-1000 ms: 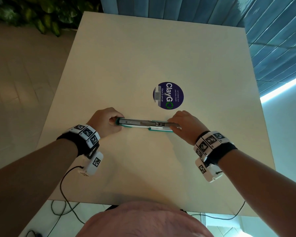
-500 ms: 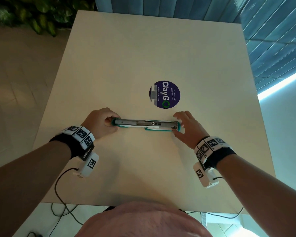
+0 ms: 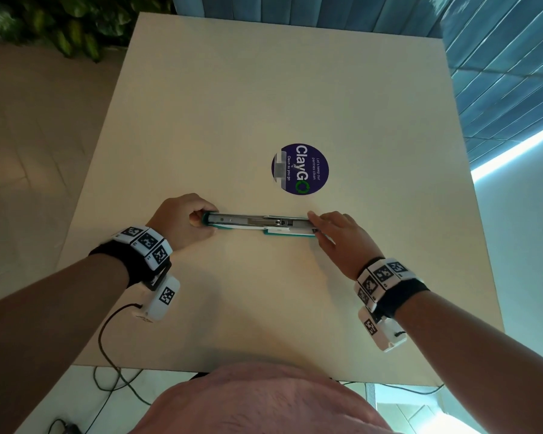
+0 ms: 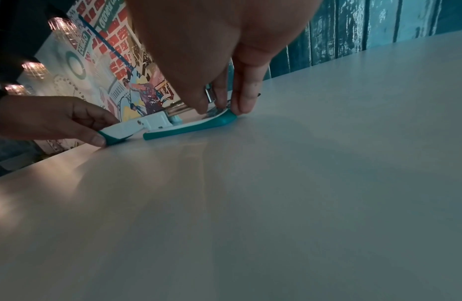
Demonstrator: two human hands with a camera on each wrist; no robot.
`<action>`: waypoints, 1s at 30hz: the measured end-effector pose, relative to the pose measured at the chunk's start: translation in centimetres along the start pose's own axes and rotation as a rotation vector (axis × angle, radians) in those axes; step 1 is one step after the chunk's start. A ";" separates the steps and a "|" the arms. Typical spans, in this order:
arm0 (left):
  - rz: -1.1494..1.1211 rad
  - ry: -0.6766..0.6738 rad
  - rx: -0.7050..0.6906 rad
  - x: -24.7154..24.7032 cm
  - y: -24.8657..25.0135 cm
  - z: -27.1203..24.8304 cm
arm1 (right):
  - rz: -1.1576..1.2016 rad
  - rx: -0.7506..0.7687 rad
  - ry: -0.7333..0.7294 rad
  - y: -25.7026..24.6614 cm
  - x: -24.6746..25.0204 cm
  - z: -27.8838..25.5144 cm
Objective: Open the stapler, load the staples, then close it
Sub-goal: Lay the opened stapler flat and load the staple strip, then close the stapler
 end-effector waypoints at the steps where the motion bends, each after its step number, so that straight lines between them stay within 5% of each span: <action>1: 0.001 0.002 -0.001 0.0 0.0 0.0 | -0.003 0.003 -0.003 -0.1 -0.1 -0.1; 13: -0.046 -0.004 -0.005 1.5 1.5 -0.3 | 0.145 -0.143 -0.057 0.6 0.8 0.8; 22: -0.251 -0.042 -0.201 1.7 10.5 1.7 | 0.212 -0.195 -0.034 1.1 1.0 0.7; 30: 0.129 -0.241 -0.403 -6.5 16.2 4.7 | 0.227 -0.190 -0.008 1.1 1.0 0.5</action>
Point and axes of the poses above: each hand's wrist, its own z-axis towards the middle knuckle, its own x-axis out of the back of the hand, y = z × x, the point moved 6 cm from there along z, towards the middle knuckle, and after that the axes turned 1 degree about -x, right-handed, at the moved point
